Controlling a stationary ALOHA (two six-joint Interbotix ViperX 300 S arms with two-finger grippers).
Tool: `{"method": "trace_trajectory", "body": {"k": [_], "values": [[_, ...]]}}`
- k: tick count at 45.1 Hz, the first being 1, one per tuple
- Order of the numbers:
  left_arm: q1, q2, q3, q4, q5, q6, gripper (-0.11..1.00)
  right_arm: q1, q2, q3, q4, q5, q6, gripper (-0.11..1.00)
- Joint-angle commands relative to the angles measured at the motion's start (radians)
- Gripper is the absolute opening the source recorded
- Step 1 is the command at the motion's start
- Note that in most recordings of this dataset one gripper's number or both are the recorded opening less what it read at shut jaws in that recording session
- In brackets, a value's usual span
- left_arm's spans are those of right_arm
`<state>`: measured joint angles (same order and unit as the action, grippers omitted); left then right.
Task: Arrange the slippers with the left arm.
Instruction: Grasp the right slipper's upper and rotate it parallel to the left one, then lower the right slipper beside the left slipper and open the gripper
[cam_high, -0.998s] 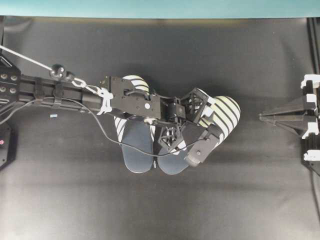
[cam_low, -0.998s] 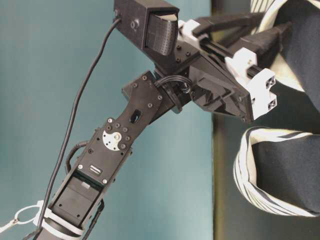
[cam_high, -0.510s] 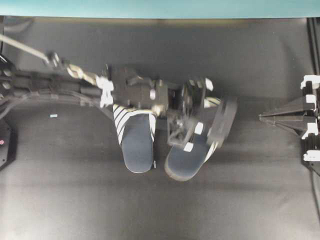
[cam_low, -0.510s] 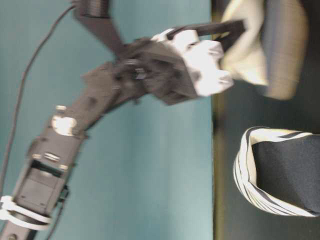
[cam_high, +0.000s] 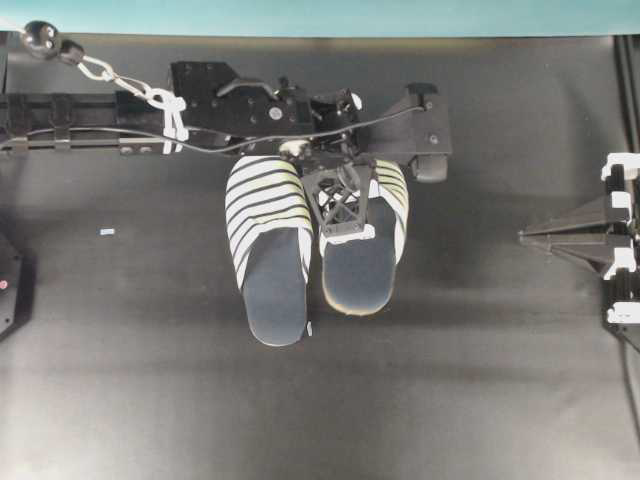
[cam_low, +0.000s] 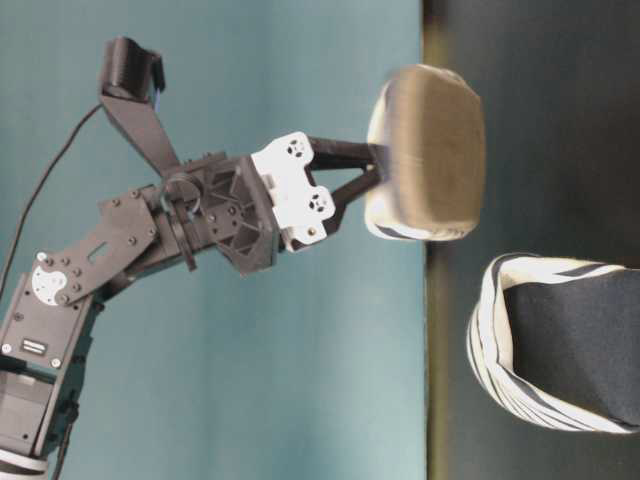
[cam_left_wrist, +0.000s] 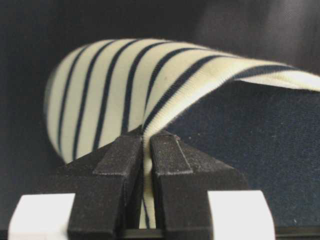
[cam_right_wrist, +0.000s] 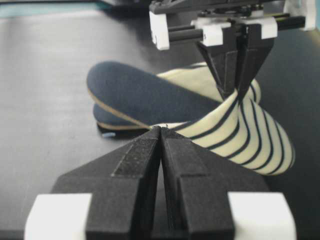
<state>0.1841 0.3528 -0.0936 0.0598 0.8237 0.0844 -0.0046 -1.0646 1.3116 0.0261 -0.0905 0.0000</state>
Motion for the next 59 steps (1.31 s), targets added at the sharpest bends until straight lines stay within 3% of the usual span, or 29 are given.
{"method": "trace_trajectory", "body": {"k": [1,14,43,46,49,51,54,59], "values": [[-0.003,-0.020,0.000,0.003,-0.018,-0.002,0.01,-0.005,0.002,-0.008,0.002,-0.006,0.006,0.01],[-0.006,0.057,0.029,0.003,-0.058,-0.009,0.01,-0.005,0.002,-0.005,0.002,-0.011,0.006,0.01],[-0.029,0.058,0.054,0.003,-0.077,-0.009,0.02,-0.005,0.002,-0.003,0.002,-0.011,0.008,0.01],[-0.029,0.058,0.054,0.002,-0.081,-0.008,0.09,-0.005,0.002,-0.003,0.003,-0.011,0.008,0.01],[-0.029,0.058,0.055,0.003,-0.083,-0.002,0.24,-0.005,0.002,0.000,0.002,-0.011,0.008,0.01],[-0.029,0.058,0.057,0.002,-0.081,0.000,0.35,-0.005,0.002,0.000,0.003,-0.012,0.008,0.01],[-0.032,0.057,0.061,0.003,-0.083,0.008,0.61,-0.005,0.002,0.002,0.003,-0.011,0.008,0.01],[-0.035,0.055,0.072,0.002,-0.080,0.011,0.86,-0.005,0.002,0.002,0.005,-0.012,0.008,0.01]]}}
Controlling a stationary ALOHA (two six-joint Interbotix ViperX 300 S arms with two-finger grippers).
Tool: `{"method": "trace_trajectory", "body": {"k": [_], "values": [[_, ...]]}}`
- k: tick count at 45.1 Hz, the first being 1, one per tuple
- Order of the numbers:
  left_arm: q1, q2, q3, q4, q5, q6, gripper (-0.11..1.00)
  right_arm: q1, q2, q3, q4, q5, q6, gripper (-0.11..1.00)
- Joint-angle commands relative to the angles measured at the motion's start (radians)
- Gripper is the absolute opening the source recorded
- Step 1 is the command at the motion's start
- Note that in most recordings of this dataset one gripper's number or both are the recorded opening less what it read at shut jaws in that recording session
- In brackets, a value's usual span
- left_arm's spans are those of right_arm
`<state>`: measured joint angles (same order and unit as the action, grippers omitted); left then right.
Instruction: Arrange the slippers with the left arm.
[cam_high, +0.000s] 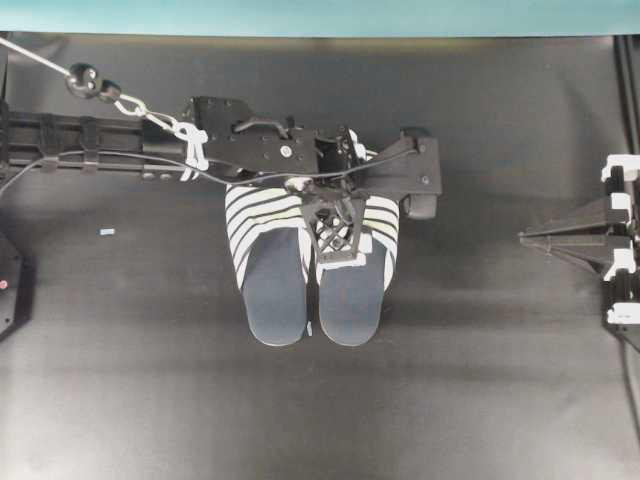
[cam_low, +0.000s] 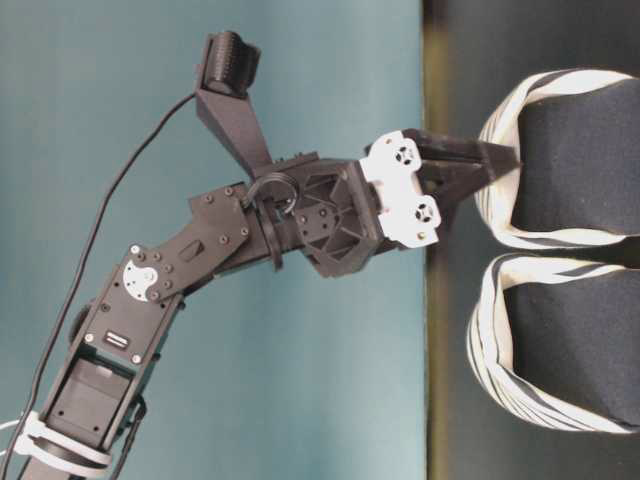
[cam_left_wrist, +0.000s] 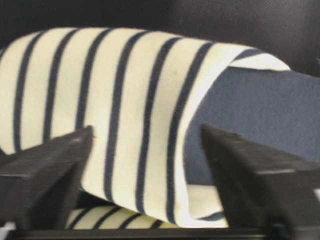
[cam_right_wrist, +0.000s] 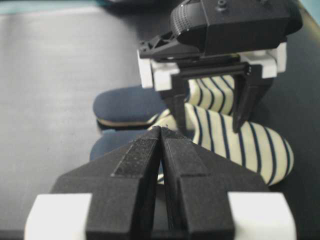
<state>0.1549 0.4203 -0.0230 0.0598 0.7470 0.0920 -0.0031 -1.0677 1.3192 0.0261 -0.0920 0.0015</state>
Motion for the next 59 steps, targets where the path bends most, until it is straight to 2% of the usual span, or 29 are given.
{"method": "trace_trajectory", "body": {"k": [1,14,22,33,39,48,59], "values": [[-0.006,-0.012,0.005,0.003,-0.003,0.003,0.88,-0.006,0.005,-0.006,0.005,-0.011,0.006,0.01],[-0.040,-0.115,0.002,0.002,-0.046,0.041,0.87,-0.006,0.005,-0.005,0.008,-0.011,0.026,0.01],[-0.046,-0.255,0.066,0.002,-0.100,0.074,0.87,-0.006,0.005,-0.006,0.008,-0.009,0.028,0.01],[-0.067,-0.445,0.305,0.003,-0.179,0.074,0.87,-0.006,-0.021,-0.009,0.008,-0.006,0.029,0.01],[-0.097,-0.551,0.434,0.002,-0.285,0.064,0.87,-0.003,-0.020,-0.008,0.008,0.021,0.026,0.01],[-0.100,-0.698,0.621,0.002,-0.523,0.064,0.87,-0.006,-0.021,-0.008,0.008,0.054,0.026,0.01],[-0.106,-0.847,0.775,0.002,-0.667,0.061,0.87,-0.020,-0.041,-0.011,0.008,0.086,0.026,0.01]]}}
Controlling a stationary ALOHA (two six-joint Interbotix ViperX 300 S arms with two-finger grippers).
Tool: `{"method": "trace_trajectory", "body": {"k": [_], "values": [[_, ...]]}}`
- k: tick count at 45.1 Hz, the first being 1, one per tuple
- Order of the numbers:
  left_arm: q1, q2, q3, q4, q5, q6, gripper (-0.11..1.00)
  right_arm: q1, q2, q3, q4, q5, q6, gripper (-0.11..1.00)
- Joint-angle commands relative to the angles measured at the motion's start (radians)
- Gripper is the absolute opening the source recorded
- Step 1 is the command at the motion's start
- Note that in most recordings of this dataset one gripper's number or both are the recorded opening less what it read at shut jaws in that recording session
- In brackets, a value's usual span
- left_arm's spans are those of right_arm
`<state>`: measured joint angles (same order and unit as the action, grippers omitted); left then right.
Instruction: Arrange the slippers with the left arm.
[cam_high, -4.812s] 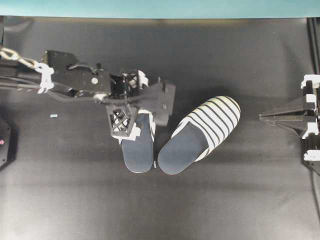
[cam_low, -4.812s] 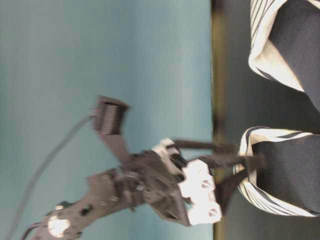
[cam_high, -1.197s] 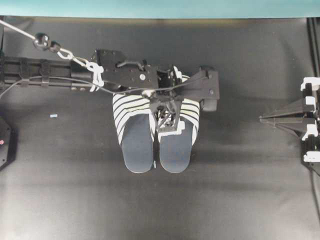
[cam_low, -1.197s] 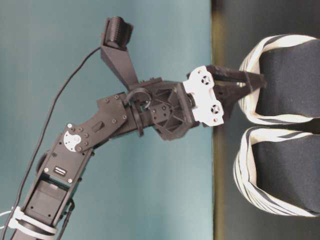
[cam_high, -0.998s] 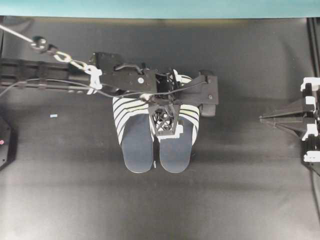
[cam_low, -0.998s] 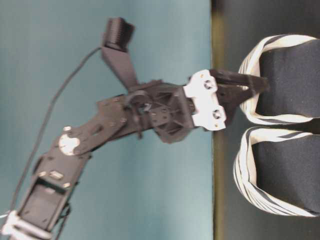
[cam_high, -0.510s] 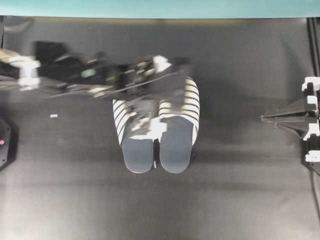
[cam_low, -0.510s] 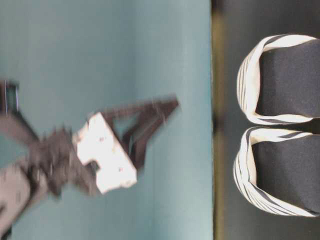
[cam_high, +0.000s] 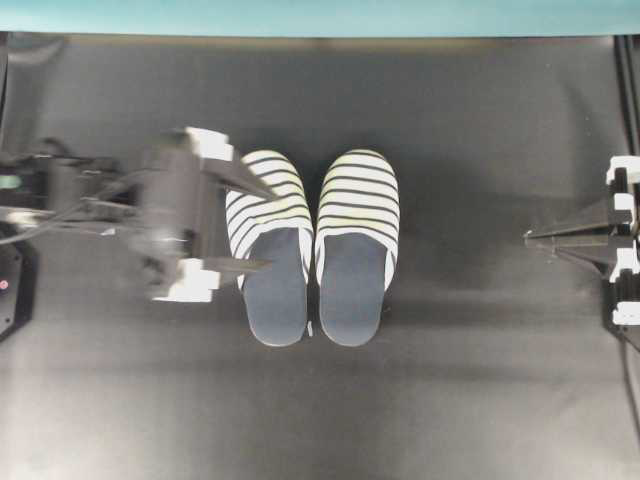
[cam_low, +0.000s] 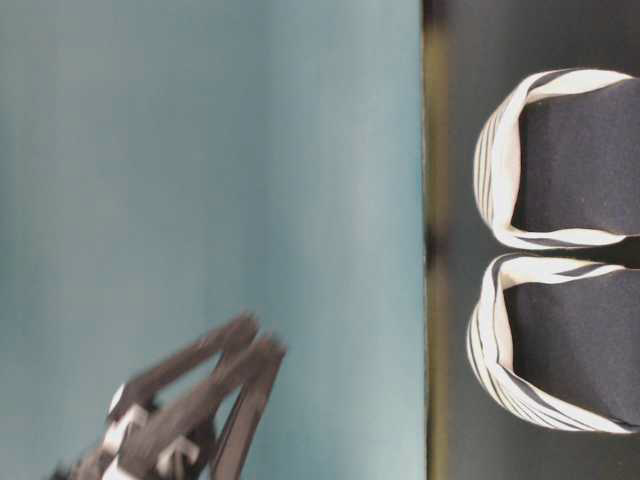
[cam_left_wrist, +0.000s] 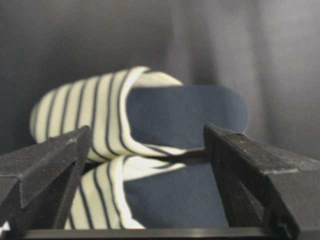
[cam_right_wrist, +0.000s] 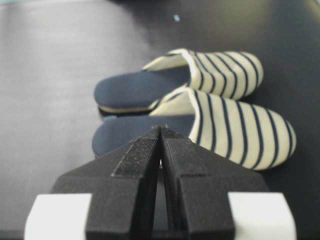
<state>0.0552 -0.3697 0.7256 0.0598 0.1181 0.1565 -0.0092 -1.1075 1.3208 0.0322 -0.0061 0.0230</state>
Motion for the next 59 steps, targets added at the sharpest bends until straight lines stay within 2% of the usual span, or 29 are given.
{"method": "trace_trajectory", "body": {"k": [1,8,19,24,35,45,59], "values": [[-0.006,-0.069,0.035,0.000,-0.046,-0.003,0.87,-0.014,-0.005,-0.014,0.002,0.003,0.005,0.01],[-0.014,-0.141,0.094,0.000,-0.066,-0.003,0.87,-0.018,-0.029,-0.017,0.000,0.049,0.003,0.01],[-0.015,-0.275,0.195,0.000,-0.074,-0.006,0.87,-0.034,-0.098,-0.029,-0.002,0.221,0.005,0.01],[-0.015,-0.330,0.258,0.000,-0.098,-0.025,0.87,-0.040,-0.118,-0.015,-0.002,0.249,0.005,0.01],[-0.018,-0.449,0.327,0.000,-0.189,-0.124,0.87,-0.066,-0.126,-0.006,0.002,0.179,0.009,0.01],[-0.029,-0.538,0.356,0.000,-0.196,-0.143,0.87,-0.075,-0.126,-0.005,0.002,0.075,0.009,0.01],[-0.063,-0.571,0.407,0.000,-0.236,-0.190,0.87,-0.074,-0.153,-0.012,0.002,-0.012,0.031,0.01]]}}
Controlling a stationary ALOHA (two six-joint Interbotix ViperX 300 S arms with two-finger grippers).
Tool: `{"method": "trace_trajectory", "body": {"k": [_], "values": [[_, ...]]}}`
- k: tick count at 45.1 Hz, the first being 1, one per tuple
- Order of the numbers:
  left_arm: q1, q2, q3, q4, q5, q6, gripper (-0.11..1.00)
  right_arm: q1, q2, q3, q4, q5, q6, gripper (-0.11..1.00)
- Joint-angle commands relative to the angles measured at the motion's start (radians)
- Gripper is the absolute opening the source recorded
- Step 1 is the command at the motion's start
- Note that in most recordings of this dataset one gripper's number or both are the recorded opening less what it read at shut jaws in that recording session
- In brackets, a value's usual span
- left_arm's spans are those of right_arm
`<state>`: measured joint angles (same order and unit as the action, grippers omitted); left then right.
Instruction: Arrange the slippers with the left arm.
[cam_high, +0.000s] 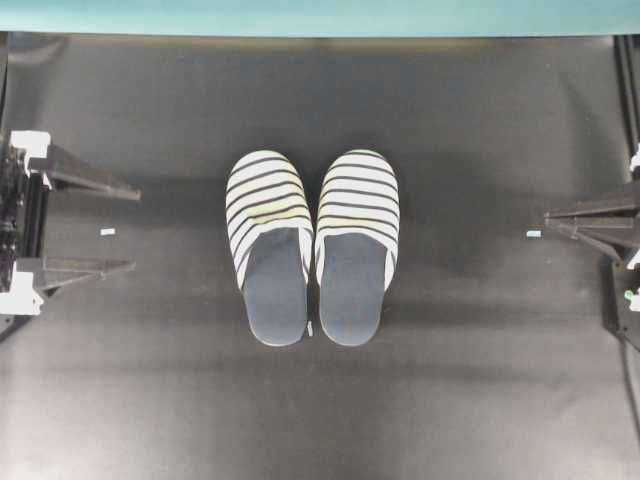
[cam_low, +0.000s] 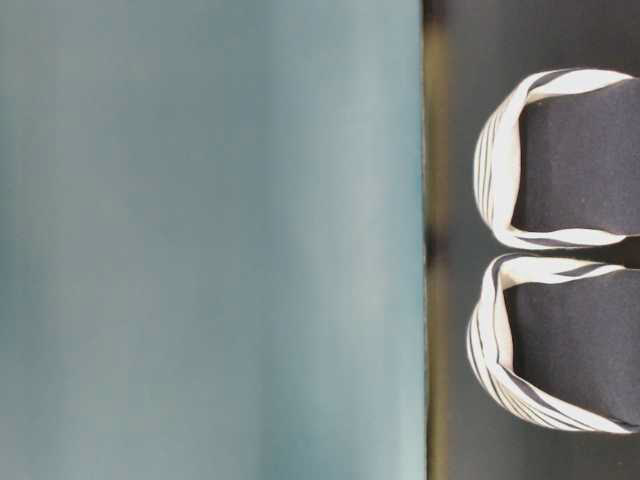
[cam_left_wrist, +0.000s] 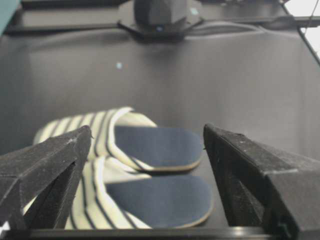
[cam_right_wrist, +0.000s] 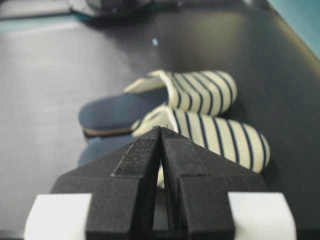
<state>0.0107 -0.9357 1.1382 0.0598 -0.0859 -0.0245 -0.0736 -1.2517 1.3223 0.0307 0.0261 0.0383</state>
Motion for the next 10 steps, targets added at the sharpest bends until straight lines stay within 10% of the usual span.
{"method": "trace_trajectory", "body": {"k": [1,10], "values": [[-0.023,-0.006,-0.005,0.000,-0.038,-0.011,0.87,-0.008,-0.014,-0.017,0.003,-0.055,0.017,0.01],[-0.049,-0.009,-0.005,0.000,-0.052,-0.014,0.87,0.006,-0.067,-0.029,0.003,-0.055,0.035,0.01]]}}
